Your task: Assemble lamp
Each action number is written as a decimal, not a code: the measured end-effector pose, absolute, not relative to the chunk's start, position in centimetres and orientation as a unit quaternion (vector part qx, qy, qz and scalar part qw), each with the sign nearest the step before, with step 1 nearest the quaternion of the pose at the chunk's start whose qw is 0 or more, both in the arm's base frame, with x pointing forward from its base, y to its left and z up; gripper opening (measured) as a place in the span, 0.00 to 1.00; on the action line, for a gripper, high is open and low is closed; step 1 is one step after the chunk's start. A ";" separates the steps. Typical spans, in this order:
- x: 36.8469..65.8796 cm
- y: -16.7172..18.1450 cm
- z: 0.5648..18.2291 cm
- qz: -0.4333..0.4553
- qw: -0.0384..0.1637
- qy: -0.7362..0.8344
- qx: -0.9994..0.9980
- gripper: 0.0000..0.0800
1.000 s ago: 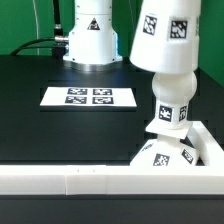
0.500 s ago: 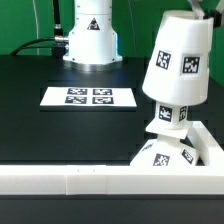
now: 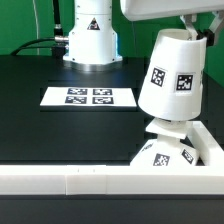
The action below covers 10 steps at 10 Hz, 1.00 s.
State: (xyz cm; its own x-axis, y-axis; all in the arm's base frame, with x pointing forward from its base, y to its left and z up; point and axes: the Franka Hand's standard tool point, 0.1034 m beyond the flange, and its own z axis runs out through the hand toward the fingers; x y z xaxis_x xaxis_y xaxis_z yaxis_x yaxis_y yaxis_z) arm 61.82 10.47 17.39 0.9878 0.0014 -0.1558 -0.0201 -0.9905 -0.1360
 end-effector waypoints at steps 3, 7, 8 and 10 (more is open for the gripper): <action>61.7 10.5 17.2 0.080 0.069 0.005 -0.994 0.46; 61.6 10.0 17.4 0.083 0.067 0.002 -0.994 0.83; 61.3 10.0 17.8 0.092 0.067 0.000 -0.994 0.87; 61.3 10.1 17.9 0.095 0.067 0.000 -0.993 0.87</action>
Offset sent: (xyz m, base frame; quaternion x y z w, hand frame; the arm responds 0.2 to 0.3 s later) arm 0.0007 -0.0006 -0.0048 -0.0023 0.0002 0.0000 1.0000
